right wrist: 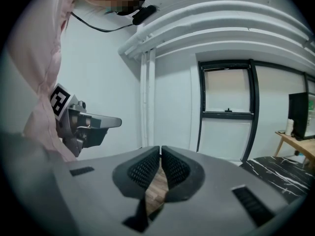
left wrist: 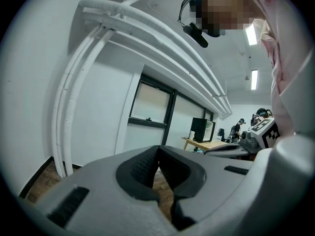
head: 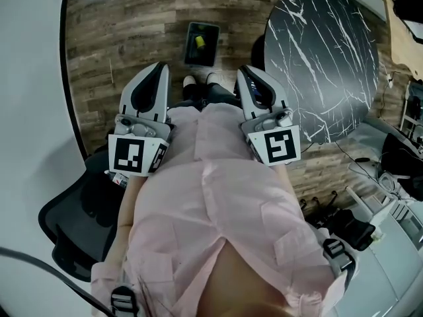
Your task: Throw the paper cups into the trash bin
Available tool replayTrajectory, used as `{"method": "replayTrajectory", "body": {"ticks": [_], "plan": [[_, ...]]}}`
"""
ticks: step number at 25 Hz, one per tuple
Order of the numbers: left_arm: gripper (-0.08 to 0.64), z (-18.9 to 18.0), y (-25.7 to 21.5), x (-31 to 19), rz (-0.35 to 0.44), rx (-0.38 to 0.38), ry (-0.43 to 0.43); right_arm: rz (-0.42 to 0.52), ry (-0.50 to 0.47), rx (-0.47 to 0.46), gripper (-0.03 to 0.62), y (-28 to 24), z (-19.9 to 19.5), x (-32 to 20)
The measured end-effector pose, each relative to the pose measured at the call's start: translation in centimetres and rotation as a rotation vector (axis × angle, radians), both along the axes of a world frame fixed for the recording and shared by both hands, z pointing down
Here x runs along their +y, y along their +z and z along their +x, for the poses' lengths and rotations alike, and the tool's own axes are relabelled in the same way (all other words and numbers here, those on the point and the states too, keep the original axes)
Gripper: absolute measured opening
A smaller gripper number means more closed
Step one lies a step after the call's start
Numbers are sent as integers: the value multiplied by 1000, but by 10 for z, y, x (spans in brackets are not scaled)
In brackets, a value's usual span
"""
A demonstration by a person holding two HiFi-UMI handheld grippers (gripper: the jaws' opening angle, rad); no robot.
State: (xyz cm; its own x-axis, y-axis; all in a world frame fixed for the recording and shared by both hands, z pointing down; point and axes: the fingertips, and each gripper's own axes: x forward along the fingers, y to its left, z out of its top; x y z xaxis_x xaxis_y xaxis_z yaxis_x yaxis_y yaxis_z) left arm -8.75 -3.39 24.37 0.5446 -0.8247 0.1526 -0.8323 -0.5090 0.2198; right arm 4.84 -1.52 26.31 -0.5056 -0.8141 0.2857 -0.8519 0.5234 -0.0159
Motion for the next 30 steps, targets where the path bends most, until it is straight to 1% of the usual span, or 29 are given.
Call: {"method": "replayTrajectory", "body": {"ticks": [21, 25, 30], "plan": [[15, -2, 2, -1, -11, 7, 4, 1, 22, 2, 31, -1, 1, -1], [15, -3, 2, -1, -11, 6, -1, 17, 26, 5, 31, -1, 3, -2], [15, -5, 2, 0, -12, 5, -7, 2, 15, 4, 29, -1, -1, 0]]}}
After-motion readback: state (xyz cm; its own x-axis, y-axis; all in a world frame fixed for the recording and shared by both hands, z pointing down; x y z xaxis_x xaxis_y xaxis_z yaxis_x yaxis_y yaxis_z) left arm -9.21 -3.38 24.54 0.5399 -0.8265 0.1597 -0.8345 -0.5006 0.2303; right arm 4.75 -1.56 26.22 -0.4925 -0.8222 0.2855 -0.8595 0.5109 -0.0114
